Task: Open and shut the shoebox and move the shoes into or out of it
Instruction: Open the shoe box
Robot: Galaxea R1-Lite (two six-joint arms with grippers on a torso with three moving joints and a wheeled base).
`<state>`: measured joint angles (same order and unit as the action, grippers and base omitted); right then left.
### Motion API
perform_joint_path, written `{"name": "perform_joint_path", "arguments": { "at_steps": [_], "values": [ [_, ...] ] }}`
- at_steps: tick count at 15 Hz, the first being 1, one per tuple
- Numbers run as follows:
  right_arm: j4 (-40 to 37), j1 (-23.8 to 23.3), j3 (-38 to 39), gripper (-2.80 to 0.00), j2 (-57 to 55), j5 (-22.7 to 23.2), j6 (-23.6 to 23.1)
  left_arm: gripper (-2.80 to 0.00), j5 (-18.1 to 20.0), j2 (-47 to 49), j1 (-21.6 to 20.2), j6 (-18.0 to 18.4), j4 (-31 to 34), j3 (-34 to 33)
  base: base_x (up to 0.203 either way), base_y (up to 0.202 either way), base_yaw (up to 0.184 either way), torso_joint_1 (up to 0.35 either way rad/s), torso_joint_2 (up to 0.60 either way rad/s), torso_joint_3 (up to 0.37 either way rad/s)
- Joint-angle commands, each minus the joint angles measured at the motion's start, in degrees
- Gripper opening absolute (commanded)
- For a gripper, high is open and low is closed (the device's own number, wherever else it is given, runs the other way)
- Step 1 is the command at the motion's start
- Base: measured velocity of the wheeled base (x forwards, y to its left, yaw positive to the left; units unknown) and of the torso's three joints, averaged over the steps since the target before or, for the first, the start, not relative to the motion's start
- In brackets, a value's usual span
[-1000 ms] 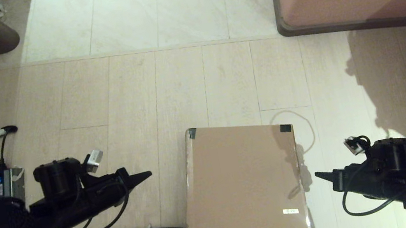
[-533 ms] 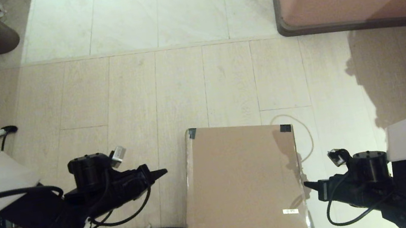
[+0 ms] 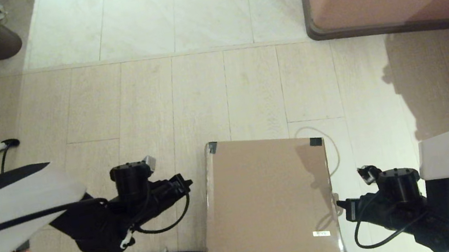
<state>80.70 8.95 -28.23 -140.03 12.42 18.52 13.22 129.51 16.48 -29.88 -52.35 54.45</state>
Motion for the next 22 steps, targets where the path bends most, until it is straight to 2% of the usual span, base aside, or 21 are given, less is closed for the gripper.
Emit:
{"name": "perform_joint_path", "arguments": {
  "at_steps": [1, 4, 8, 11, 13, 15, 17, 19, 20, 22],
  "values": [
    [0.6, 0.37, 0.55, -2.8, 0.82, 0.06, 0.55, -2.8, -2.83, 3.56, 1.61, -0.18, -0.27, 2.18, 0.0, 0.0, 0.0, 0.0, 0.0, 0.0],
    [0.54, 1.21, 0.13, -2.8, 0.39, -0.11, 0.84, -2.8, -5.33, 6.55, 1.81, -0.09, 0.43, 3.96, 0.0, 0.0, 0.0, 0.0, 0.0, 0.0],
    [0.6, 1.69, 0.46, -2.8, 0.55, -0.21, 1.43, -2.8, -10.0, 10.13, 4.21, -0.18, 4.54, 11.01, 0.0, 0.0, 0.0, 0.0, 0.0, 0.0],
    [0.7, 1.77, 0.61, -2.8, 0.82, -0.21, 1.7, -2.8, -10.5, 10.5, 5.93, -0.27, 9.37, 14.14, 0.0, 0.0, 0.0, 0.0, 0.0, 0.0],
    [0.69, 1.77, 0.12, -2.8, 0.56, -0.2, 2.21, -2.8, -10.41, 10.5, 6.37, -0.27, 9.54, 14.37, 0.0, 0.0, 0.0, 0.0, 0.0, 0.0],
    [0.7, 1.77, -0.14, -2.8, 0.3, -0.14, 3.01, -2.8, -10.36, 10.26, 6.68, -2.18, 9.55, 14.41, 0.0, 0.0, 0.0, 0.0, 0.0, 0.0],
    [0.69, 1.77, -0.24, -2.8, 0.2, -0.12, 3.78, -2.8, -9.56, 8.78, 7.09, -10.38, 9.76, 14.66, 0.0, 0.0, 0.0, 0.0, 0.0, 0.0],
    [0.69, 1.77, -0.33, -2.8, 0.2, -0.12, 4.25, -2.8, -8.0, 7.42, 7.16, -13.63, 9.95, 14.4, 0.0, 0.0, 0.0, 0.0, 0.0, 0.0],
    [0.69, 1.77, -0.42, -2.8, 0.2, -0.12, 4.33, -2.8, -6.52, 6.24, 7.16, -16.42, 10.01, 14.3, 0.0, 0.0, 0.0, 0.0, 0.0, 0.0],
    [0.69, 1.72, -0.42, -2.8, -0.02, -0.12, 4.33, -2.8, -3.6, 4.64, 7.05, -19.14, 10.5, 12.98, 0.0, 0.0, 0.0, 0.0, 0.0, 0.0]
  ]
}}
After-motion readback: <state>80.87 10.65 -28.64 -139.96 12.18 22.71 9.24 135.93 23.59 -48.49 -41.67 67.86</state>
